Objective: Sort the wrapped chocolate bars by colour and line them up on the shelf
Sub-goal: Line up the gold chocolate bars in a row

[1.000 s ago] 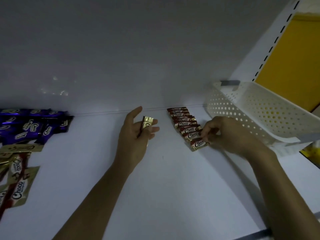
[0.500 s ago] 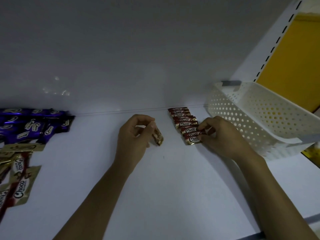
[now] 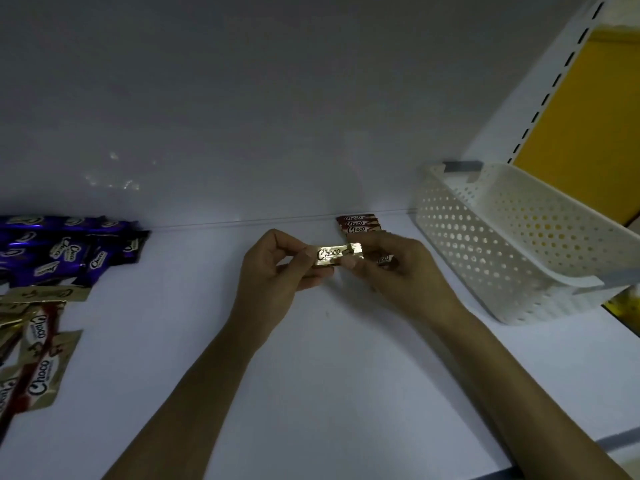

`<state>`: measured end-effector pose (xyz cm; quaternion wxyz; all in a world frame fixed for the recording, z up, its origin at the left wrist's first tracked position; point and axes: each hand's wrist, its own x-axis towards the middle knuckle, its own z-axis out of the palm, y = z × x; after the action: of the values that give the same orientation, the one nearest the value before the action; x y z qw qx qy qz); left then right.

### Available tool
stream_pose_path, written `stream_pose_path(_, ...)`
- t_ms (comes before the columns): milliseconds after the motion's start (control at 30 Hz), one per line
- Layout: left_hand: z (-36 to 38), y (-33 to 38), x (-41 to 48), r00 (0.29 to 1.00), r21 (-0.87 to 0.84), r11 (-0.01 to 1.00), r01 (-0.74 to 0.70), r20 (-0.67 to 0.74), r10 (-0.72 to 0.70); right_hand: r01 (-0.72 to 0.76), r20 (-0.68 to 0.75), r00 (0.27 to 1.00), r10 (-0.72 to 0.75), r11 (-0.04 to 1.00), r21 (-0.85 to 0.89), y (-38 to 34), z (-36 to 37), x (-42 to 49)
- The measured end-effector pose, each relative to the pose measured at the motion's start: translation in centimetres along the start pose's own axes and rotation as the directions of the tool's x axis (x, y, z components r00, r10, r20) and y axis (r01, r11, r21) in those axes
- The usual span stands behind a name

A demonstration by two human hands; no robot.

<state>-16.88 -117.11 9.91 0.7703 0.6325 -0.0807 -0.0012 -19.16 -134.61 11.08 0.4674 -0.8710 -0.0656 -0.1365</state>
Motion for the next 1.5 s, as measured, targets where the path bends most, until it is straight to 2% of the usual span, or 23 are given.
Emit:
stream_pose_path(67, 0.0, 0.0, 0.0, 0.999, -0.004, 1.0, 0.007, 0.04, -0.007, -0.004, 0.043, 0.999, 0.002, 0.998, 0.056, -0.2, 0.3, 0.1)
stream_pose_path(167, 0.0, -0.4, -0.1, 0.997, 0.089, 0.996, -0.026, 0.075, 0.019, -0.034, 0.003, 0.999, 0.035, 0.948, 0.316, -0.2, -0.2, 0.1)
stream_pose_path(233, -0.2, -0.7, 0.1, 0.998, 0.19, 0.98, -0.064, 0.041, 0.057, -0.058, -0.042, 0.995, 0.086, 0.891, 0.45, -0.5, -1.0, 0.0)
stream_pose_path(333, -0.4, -1.1, 0.7, 0.994, 0.304, 0.948, -0.099, -0.015, 0.109, -0.074, -0.09, 0.988, 0.125, 0.897, 0.435, -0.7, -3.0, -0.7)
stream_pose_path(433, -0.3, -1.3, 0.9, 0.994, 0.366, 0.924, -0.108, 0.007, 0.113, -0.153, -0.014, 0.984, 0.176, 0.889, 0.432, -0.3, -5.3, -2.4)
stream_pose_path(500, -0.3, -1.3, 0.9, 0.994, 0.377, 0.92, -0.106, 0.012, 0.11, -0.247, 0.05, 0.968, 0.247, 0.892, 0.379, 0.3, -5.9, -3.7)
stream_pose_path(567, -0.3, -1.3, 0.8, 0.995, 0.386, 0.918, -0.096, 0.008, 0.1, -0.272, 0.075, 0.962, 0.261, 0.919, 0.286, 1.1, -5.9, -4.7)
stream_pose_path(633, -0.3, -1.3, 0.6, 0.996, 0.391, 0.916, -0.092, 0.015, 0.093, -0.244, 0.083, 0.969, 0.233, 0.954, 0.175, 1.8, -5.8, -4.9)
stream_pose_path(733, -0.4, -1.5, 0.3, 0.995, 0.398, 0.912, -0.096, 0.027, 0.093, -0.15, 0.031, 0.988, 0.155, 0.982, -0.111, 2.8, -5.6, -4.2)
stream_pose_path(833, -0.4, -1.7, 0.3, 0.994, 0.455, 0.884, -0.108, 0.029, 0.106, -0.105, -0.017, 0.994, 0.105, 0.952, -0.288, 3.3, -4.9, -3.3)
stream_pose_path(967, -0.4, -2.1, 0.5, 0.988, 0.542, 0.827, -0.149, 0.041, 0.151, -0.035, -0.052, 0.999, 0.015, 0.918, -0.394, 3.9, -4.5, -2.1)
stream_pose_path(1100, -0.5, -2.3, 1.1, 0.984, 0.558, 0.813, -0.165, 0.038, 0.174, -0.019, -0.085, 0.996, -0.031, 0.844, -0.537, 4.4, -4.1, -1.8)
stream_pose_path(1200, -0.3, -2.2, 1.2, 0.983, 0.591, 0.789, -0.167, 0.036, 0.181, -0.006, -0.134, 0.988, -0.082, 0.833, -0.553, 3.6, -3.6, -2.4)
stream_pose_path(1300, -0.3, -1.6, 1.1, 0.99, 0.642, 0.757, -0.121, 0.132, 0.046, 0.058, -0.095, 0.987, -0.129, 0.839, -0.541, 1.9, -2.1, -3.0)
stream_pose_path(1367, -1.2, -0.3, 0.7, 0.981, 0.628, 0.771, -0.106, 0.195, -0.024, 0.116, -0.034, 0.988, -0.154, 0.854, -0.508, 0.7, -0.6, -3.2)
stream_pose_path(1433, -2.8, 1.0, -0.4, 0.979, 0.652, 0.738, -0.176, 0.196, 0.059, 0.175, 0.046, 0.984, -0.173, 0.868, -0.464, -0.4, 1.1, -3.4)
stream_pose_path(1500, -5.6, 2.0, -2.5, 0.953, 0.738, 0.605, -0.299, 0.198, 0.229, 0.236, 0.124, 0.971, -0.203, 0.891, -0.388, -1.8, 3.7, -3.0)
